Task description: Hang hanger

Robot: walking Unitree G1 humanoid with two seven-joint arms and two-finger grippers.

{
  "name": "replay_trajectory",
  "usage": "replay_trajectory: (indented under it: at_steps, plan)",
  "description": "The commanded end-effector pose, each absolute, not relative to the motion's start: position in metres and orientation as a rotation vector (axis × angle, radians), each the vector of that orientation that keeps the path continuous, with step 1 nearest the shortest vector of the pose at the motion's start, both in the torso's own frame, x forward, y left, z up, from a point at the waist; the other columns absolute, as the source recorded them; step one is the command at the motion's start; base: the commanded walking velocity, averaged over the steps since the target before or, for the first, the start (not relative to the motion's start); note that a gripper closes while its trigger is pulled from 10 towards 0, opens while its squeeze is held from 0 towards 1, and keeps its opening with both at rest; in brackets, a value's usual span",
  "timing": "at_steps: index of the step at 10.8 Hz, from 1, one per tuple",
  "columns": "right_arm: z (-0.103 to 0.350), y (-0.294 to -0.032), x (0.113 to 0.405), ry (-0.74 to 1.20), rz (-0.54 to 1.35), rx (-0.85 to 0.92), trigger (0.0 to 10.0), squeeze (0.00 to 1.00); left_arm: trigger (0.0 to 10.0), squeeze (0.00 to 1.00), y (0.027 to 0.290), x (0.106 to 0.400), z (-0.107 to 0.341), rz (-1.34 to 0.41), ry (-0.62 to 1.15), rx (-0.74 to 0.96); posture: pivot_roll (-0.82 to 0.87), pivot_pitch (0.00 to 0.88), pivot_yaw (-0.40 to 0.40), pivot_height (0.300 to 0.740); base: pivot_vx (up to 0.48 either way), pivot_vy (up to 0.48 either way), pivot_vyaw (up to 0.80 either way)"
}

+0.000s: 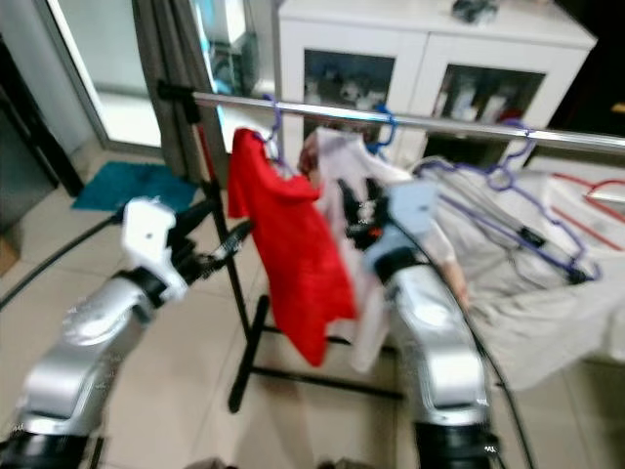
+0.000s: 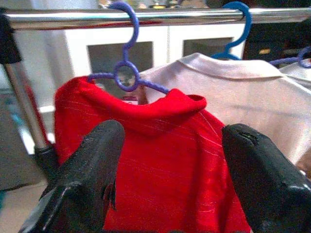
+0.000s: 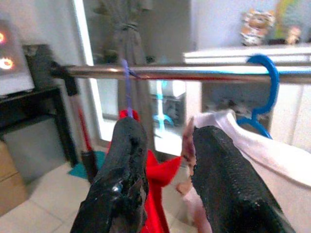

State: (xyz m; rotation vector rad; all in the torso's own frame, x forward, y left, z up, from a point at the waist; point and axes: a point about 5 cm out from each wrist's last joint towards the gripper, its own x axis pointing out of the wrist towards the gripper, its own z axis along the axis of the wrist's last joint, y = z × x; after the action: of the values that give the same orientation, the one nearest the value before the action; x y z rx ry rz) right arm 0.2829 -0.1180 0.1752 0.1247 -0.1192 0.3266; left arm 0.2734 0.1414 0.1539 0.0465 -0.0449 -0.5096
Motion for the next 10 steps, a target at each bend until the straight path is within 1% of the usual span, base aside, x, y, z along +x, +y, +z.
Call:
replay_trajectory:
  at_steps: [1, 3, 5, 6, 7, 8, 10]
  plan:
    - [0.177, -0.123, 0.286, -0.112, 0.295, 0.103, 10.0, 0.0, 10.0, 0.0, 0.141, 0.271, 0.154, -0.504, -0.045, 0.053, 0.0, 0.024, 0.019, 0.74, 0.0, -0.322, 0.0]
    - [0.166, -0.129, 0.292, -0.041, 0.211, 0.102, 10.0, 0.0, 10.0, 0.0, 0.145, 0.27, 0.146, -0.481, 0.008, 0.082, 0.01, 0.017, 0.015, 0.74, 0.0, 0.0, 0.0]
    - [0.165, -0.129, 0.293, -0.037, 0.2, 0.144, 10.0, 0.0, 10.0, 0.0, 0.143, 0.27, 0.147, -0.486, 0.003, 0.077, 0.01, 0.013, 0.01, 0.74, 0.0, 0.0, 0.0]
    - [0.165, -0.129, 0.29, -0.038, 0.209, 0.144, 10.0, 0.24, 10.0, 0.0, 0.141, 0.27, 0.146, -0.493, 0.005, 0.069, -0.01, 0.018, 0.006, 0.74, 0.0, 0.0, 0.0]
    - [0.164, -0.13, 0.289, -0.033, 0.204, 0.14, 10.0, 0.23, 10.0, 0.0, 0.14, 0.271, 0.145, -0.488, 0.009, 0.067, -0.01, 0.018, 0.006, 0.74, 0.0, 0.0, 0.0]
    - [0.164, -0.131, 0.29, -0.033, 0.198, 0.131, 10.0, 0.14, 10.0, 0.0, 0.141, 0.272, 0.145, -0.484, 0.008, 0.062, -0.01, 0.025, 0.005, 0.74, 0.0, 0.0, 0.0]
    - [0.162, -0.132, 0.292, -0.015, 0.18, 0.111, 10.0, 0.13, 10.0, 0.0, 0.142, 0.272, 0.147, -0.48, 0.003, 0.061, 0.0, 0.034, -0.004, 0.74, 0.279, 0.0, 0.0]
